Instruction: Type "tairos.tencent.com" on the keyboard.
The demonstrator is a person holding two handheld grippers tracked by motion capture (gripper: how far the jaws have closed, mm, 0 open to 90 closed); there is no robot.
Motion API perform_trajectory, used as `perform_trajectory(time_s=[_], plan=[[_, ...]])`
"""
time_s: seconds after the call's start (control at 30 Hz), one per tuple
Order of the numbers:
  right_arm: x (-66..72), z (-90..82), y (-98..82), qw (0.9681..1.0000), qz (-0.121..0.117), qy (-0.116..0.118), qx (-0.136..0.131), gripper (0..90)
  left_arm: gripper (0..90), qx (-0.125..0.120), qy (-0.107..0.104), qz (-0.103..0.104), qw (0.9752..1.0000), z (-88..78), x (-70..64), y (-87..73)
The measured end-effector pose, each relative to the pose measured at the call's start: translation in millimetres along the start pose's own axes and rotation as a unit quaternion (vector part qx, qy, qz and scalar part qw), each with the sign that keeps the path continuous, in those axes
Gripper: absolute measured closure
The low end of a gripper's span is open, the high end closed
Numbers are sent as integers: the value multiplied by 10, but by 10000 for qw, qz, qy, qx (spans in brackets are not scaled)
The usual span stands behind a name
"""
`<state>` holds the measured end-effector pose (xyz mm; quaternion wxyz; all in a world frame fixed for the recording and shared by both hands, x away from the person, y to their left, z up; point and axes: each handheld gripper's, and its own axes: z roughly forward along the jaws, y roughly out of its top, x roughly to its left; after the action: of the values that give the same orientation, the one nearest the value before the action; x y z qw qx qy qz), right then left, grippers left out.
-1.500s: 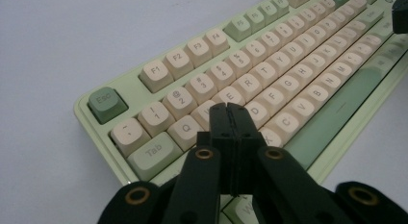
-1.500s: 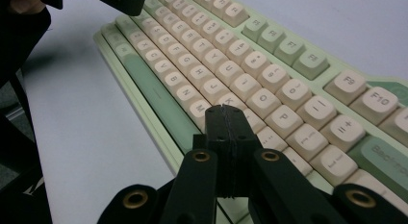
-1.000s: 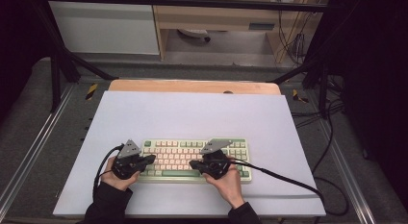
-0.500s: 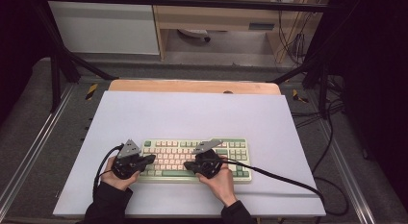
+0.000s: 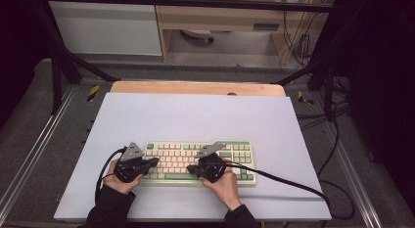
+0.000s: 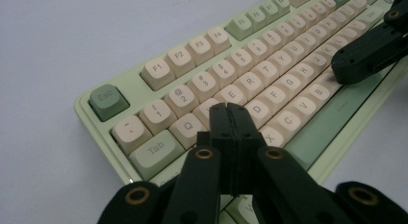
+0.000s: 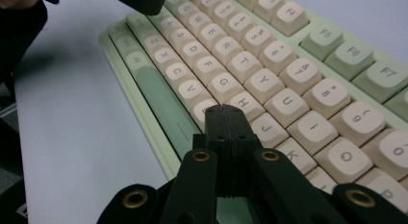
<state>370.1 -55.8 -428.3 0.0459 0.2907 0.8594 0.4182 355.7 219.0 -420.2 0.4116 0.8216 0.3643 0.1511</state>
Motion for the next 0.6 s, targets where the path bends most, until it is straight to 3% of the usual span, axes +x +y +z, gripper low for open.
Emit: perform_trajectory(time_s=[0.27,0.6], plan=[[-23,-194,60,9999,-94,-117,-73,900,897,-16,-1,-16,10000,-8,-2,2],[-159,-430,-24,9996,62,-253,-115,900,897,-16,0,-4,10000,-8,-8,7]])
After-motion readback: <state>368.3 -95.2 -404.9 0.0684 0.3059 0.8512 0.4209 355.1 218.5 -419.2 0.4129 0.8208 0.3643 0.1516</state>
